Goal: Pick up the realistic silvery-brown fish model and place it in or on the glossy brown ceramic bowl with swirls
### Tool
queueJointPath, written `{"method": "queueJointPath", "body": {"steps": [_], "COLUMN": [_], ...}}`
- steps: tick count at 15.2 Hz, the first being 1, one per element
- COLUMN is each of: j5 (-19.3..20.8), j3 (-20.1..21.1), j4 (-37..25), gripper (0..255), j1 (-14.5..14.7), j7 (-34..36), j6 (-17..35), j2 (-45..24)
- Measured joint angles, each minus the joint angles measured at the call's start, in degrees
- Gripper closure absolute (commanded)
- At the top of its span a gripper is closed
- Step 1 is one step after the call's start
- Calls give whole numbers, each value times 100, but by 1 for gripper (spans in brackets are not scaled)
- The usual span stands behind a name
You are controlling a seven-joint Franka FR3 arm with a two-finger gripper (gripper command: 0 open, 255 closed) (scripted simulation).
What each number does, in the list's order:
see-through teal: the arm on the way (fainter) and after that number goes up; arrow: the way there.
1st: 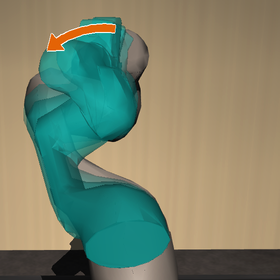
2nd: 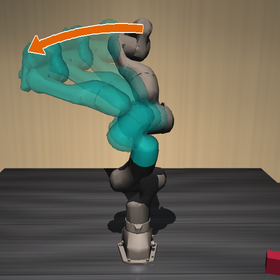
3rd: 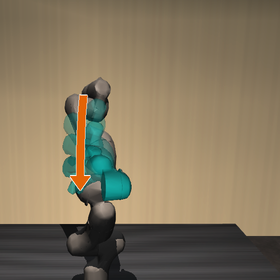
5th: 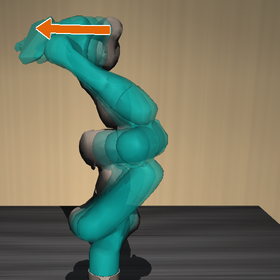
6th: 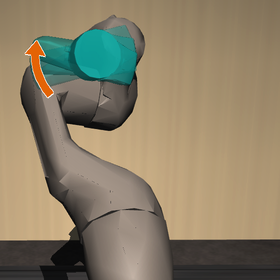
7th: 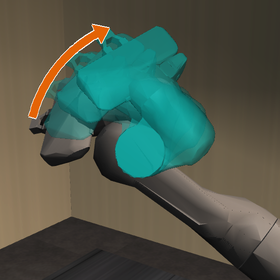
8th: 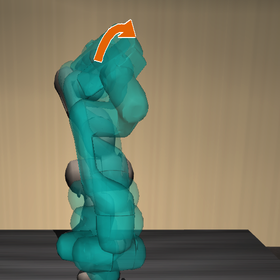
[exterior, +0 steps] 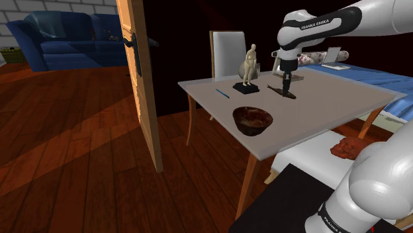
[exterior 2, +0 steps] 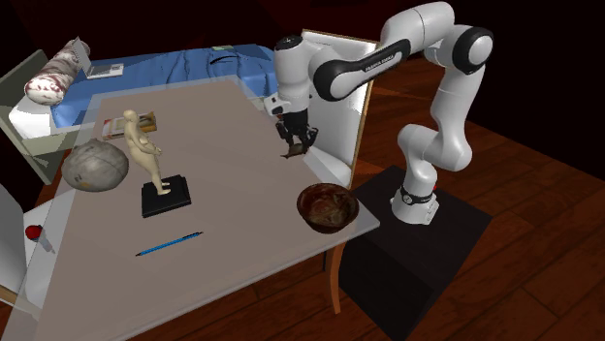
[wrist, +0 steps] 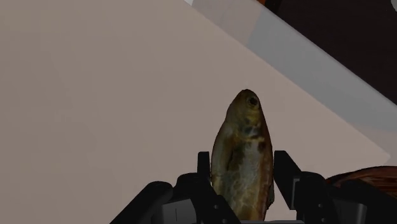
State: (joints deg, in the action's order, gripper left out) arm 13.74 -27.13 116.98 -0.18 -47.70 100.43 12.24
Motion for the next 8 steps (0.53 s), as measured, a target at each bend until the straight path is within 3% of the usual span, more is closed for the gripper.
{"method": "queueJointPath", "body": {"steps": [8], "j5": [-103], "j3": [800], "j4": [566], "gripper": [255], "j1": [403], "j7": [1200], "j6": [-207], "j2": [584]}}
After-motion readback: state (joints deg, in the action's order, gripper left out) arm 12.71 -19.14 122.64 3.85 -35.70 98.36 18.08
